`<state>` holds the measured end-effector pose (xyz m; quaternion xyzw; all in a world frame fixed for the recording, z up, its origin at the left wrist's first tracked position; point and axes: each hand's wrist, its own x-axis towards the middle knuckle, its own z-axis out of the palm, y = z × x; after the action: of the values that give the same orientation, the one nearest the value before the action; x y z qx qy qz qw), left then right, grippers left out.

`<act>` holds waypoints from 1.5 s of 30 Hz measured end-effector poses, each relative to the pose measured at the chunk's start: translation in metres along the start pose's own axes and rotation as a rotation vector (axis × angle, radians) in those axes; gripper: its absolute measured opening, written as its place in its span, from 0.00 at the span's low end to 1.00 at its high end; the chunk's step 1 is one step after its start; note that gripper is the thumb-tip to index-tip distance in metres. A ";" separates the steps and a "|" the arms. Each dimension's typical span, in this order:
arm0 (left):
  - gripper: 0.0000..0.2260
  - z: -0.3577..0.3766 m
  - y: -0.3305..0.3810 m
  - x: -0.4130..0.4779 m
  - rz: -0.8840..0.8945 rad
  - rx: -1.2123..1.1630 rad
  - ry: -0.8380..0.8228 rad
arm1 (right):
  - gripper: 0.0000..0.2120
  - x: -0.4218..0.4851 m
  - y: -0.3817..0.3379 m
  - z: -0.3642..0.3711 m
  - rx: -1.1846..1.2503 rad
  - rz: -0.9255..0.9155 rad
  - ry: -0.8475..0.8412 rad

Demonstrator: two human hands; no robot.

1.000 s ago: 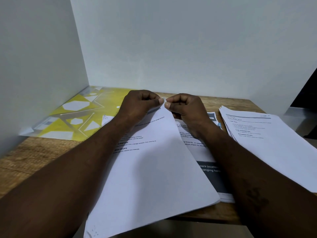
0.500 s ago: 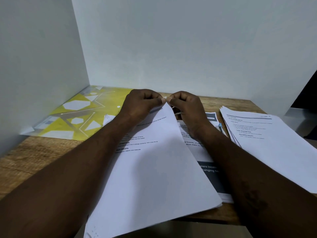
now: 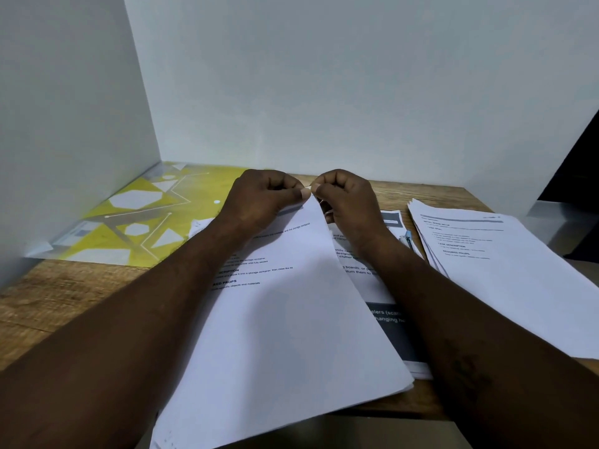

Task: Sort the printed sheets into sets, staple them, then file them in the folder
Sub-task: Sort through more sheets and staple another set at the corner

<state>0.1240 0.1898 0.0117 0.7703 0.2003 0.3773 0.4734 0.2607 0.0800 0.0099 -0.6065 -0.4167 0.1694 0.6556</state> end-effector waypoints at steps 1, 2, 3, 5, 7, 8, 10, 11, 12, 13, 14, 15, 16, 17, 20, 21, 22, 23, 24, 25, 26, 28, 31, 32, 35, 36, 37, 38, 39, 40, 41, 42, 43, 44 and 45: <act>0.07 0.000 0.000 0.000 0.000 -0.002 0.000 | 0.04 0.000 0.000 0.000 0.015 0.013 -0.011; 0.07 0.000 0.001 0.000 -0.002 -0.004 0.003 | 0.04 0.000 -0.001 0.000 0.025 0.023 -0.022; 0.07 0.000 0.001 0.000 -0.004 -0.005 0.005 | 0.03 0.000 -0.001 0.000 0.031 0.030 -0.030; 0.07 -0.001 0.000 0.000 -0.005 -0.006 0.008 | 0.04 -0.001 -0.001 0.002 0.029 0.031 -0.032; 0.08 0.000 0.000 -0.001 -0.001 -0.005 0.007 | 0.04 -0.001 -0.002 0.002 0.028 0.026 -0.022; 0.08 0.000 0.001 0.000 0.000 -0.004 0.006 | 0.05 0.000 -0.002 0.002 0.030 0.023 -0.017; 0.08 0.000 0.001 0.000 -0.011 -0.005 -0.003 | 0.05 0.000 -0.002 0.002 0.014 0.020 -0.005; 0.08 0.000 0.001 -0.001 -0.021 -0.008 -0.015 | 0.05 0.001 -0.002 0.003 0.000 0.019 -0.001; 0.08 0.000 0.000 -0.001 -0.029 -0.006 -0.031 | 0.05 0.002 -0.001 0.003 -0.010 0.021 0.003; 0.08 0.000 0.000 -0.001 -0.034 0.003 -0.046 | 0.05 0.002 0.000 0.003 -0.015 0.024 0.005; 0.08 -0.001 -0.001 -0.001 -0.037 0.009 -0.056 | 0.05 0.002 0.001 0.003 -0.017 0.027 0.005; 0.08 -0.001 -0.001 -0.001 -0.041 0.008 -0.063 | 0.06 0.003 0.002 0.002 -0.015 0.031 0.003; 0.07 -0.001 -0.001 -0.001 -0.046 -0.001 -0.064 | 0.06 0.003 0.002 0.002 -0.011 0.036 -0.001; 0.07 -0.001 -0.001 -0.001 -0.052 -0.012 -0.061 | 0.05 0.002 0.001 0.001 -0.002 0.040 -0.008; 0.07 0.000 -0.001 -0.001 -0.076 -0.042 -0.046 | 0.05 0.002 0.001 0.000 0.009 0.047 -0.020; 0.07 0.000 -0.002 -0.001 -0.094 -0.056 -0.046 | 0.06 0.002 0.001 0.000 0.005 0.048 -0.023; 0.06 0.000 -0.003 -0.001 -0.114 -0.072 -0.046 | 0.06 0.002 0.002 -0.001 -0.001 0.050 -0.025; 0.06 0.000 -0.003 -0.001 -0.133 -0.090 -0.046 | 0.06 0.003 0.003 -0.001 -0.006 0.051 -0.027; 0.06 0.000 -0.004 -0.001 -0.147 -0.105 -0.044 | 0.06 0.003 0.003 0.000 -0.008 0.052 -0.028; 0.06 0.000 -0.004 -0.001 -0.156 -0.116 -0.041 | 0.06 0.004 0.004 0.000 -0.010 0.052 -0.027; 0.06 0.000 -0.003 -0.001 -0.160 -0.121 -0.037 | 0.06 0.004 0.004 0.000 -0.012 0.052 -0.025; 0.06 0.000 -0.003 0.000 -0.157 -0.122 -0.029 | 0.06 0.004 0.005 -0.001 -0.005 0.050 -0.037; 0.04 -0.002 -0.004 0.000 -0.153 -0.105 -0.016 | 0.06 0.002 0.002 -0.002 0.064 0.099 -0.078; 0.04 -0.002 -0.004 0.000 -0.155 -0.100 -0.009 | 0.06 0.002 0.001 -0.003 0.095 0.128 -0.096; 0.02 -0.003 -0.004 0.000 -0.169 -0.092 0.016 | 0.05 0.003 0.000 -0.008 0.176 0.212 -0.168; 0.02 -0.004 -0.003 0.000 -0.174 -0.096 0.019 | 0.06 0.003 0.001 -0.010 0.190 0.226 -0.193; 0.02 -0.004 -0.003 0.000 -0.176 -0.103 0.019 | 0.07 0.004 0.002 -0.012 0.199 0.234 -0.214; 0.02 -0.004 -0.003 0.000 -0.177 -0.109 0.019 | 0.07 0.004 0.004 -0.013 0.203 0.237 -0.229; 0.02 -0.005 -0.003 -0.001 -0.176 -0.113 0.018 | 0.07 0.004 0.004 -0.014 0.204 0.237 -0.234; 0.02 -0.005 -0.003 -0.001 -0.176 -0.115 0.017 | 0.06 0.004 0.005 -0.015 0.205 0.237 -0.234; 0.02 -0.005 -0.002 -0.002 -0.176 -0.116 0.016 | 0.06 0.004 0.006 -0.015 0.207 0.238 -0.232; 0.02 -0.005 -0.002 -0.002 -0.177 -0.115 0.015 | 0.06 0.003 0.006 -0.014 0.213 0.240 -0.232; 0.02 -0.004 -0.002 -0.002 -0.180 -0.116 0.016 | 0.06 0.003 0.006 -0.014 0.223 0.242 -0.234; 0.02 -0.004 -0.002 -0.002 -0.183 -0.120 0.016 | 0.06 0.003 0.006 -0.015 0.234 0.246 -0.236; 0.02 -0.005 -0.002 -0.002 -0.187 -0.128 0.016 | 0.06 0.003 0.007 -0.015 0.246 0.252 -0.238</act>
<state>0.1192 0.1918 0.0104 0.7133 0.2505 0.3496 0.5534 0.2756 0.0742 0.0060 -0.5450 -0.3882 0.3701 0.6445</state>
